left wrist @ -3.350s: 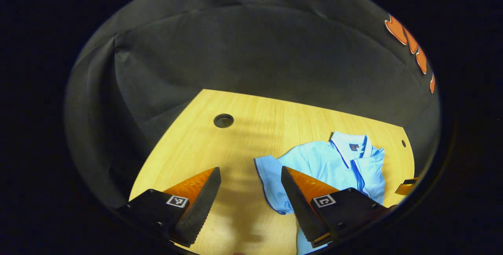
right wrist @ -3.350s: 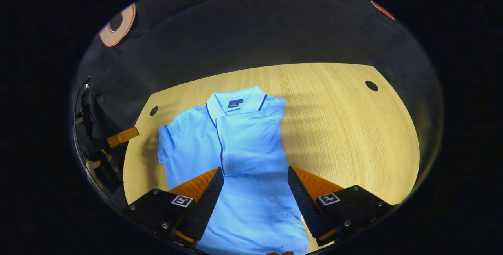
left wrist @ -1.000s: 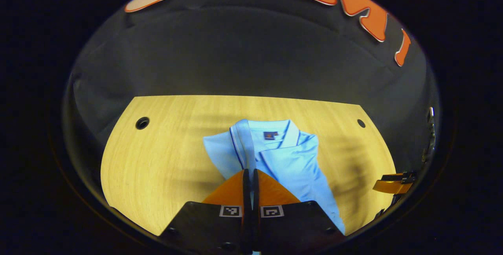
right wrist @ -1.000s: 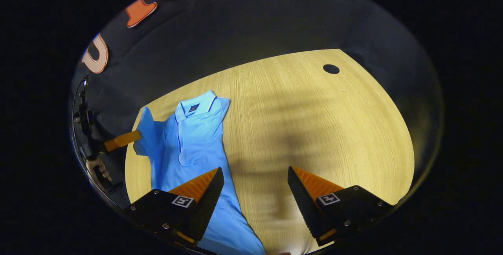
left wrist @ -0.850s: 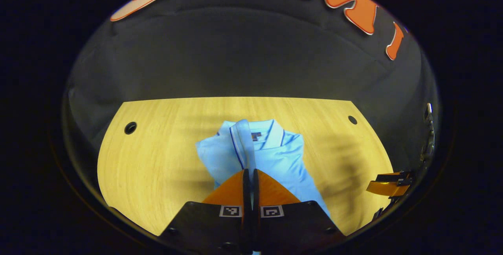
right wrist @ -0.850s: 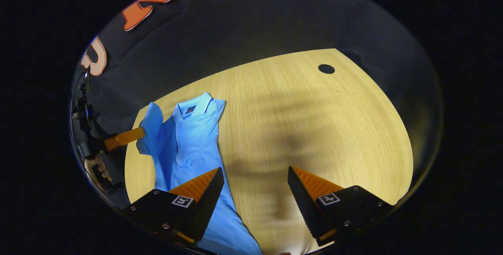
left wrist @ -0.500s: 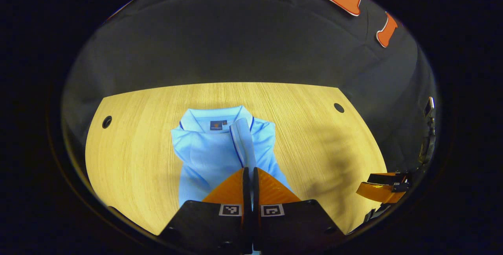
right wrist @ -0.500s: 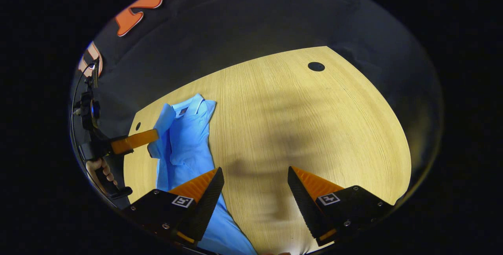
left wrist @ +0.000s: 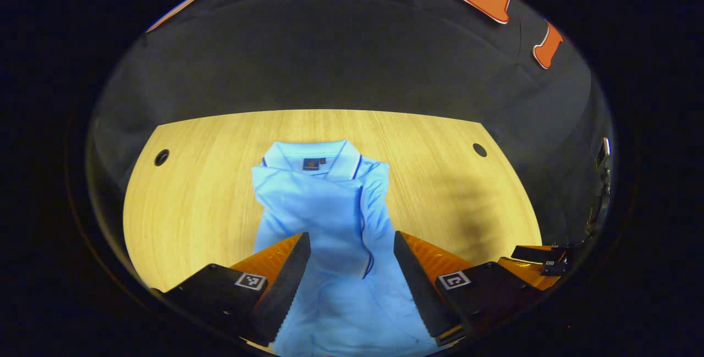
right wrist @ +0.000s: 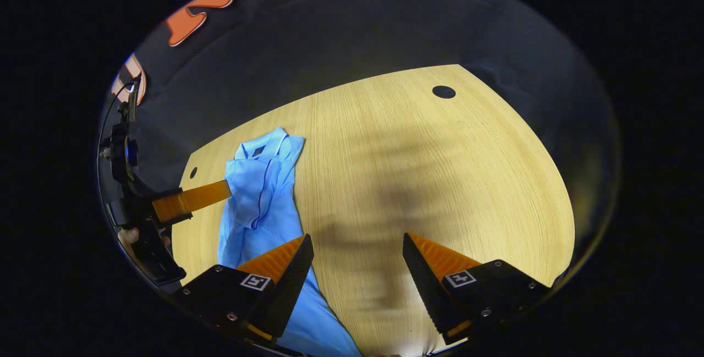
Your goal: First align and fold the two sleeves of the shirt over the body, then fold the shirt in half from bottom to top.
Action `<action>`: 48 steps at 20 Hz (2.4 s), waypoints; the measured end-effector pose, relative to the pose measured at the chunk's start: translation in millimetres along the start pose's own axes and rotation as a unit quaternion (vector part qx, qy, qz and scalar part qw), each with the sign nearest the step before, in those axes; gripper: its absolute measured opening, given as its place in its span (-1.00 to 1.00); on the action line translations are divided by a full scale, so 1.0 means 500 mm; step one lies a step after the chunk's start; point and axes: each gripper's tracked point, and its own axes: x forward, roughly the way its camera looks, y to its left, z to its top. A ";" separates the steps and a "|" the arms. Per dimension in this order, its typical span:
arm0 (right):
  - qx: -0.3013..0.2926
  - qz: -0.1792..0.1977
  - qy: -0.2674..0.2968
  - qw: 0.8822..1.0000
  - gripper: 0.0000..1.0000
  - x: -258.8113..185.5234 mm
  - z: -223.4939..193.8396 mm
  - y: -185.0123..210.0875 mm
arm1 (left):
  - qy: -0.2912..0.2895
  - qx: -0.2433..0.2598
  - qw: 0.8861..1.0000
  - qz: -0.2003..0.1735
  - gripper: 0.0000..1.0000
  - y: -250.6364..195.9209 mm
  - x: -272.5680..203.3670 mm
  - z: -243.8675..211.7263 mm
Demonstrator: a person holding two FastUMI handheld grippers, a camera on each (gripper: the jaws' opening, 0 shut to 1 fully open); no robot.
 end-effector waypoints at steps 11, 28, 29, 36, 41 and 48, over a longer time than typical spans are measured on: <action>-0.054 -0.006 0.084 0.995 0.98 -0.040 -0.241 0.079 | 0.076 -0.082 0.993 0.048 0.96 0.172 -0.161 -0.336; -0.119 -0.036 0.224 0.967 0.99 -0.127 -0.545 0.092 | 0.203 -0.058 0.976 0.052 0.95 0.185 -0.290 -0.649; -0.122 -0.040 0.225 0.966 0.98 -0.123 -0.550 0.089 | 0.206 -0.053 0.976 0.054 0.95 0.182 -0.289 -0.654; -0.141 -0.059 0.228 0.962 0.96 -0.117 -0.572 0.075 | 0.223 -0.045 0.972 0.061 0.95 0.170 -0.276 -0.690; -0.164 -0.077 0.221 0.958 0.63 -0.115 -0.574 0.063 | 0.227 -0.023 0.970 0.082 0.94 0.173 -0.269 -0.703; -0.152 -0.070 0.217 0.962 -0.31 -0.120 -0.576 0.056 | 0.211 -0.034 0.974 0.074 -0.36 0.154 -0.260 -0.697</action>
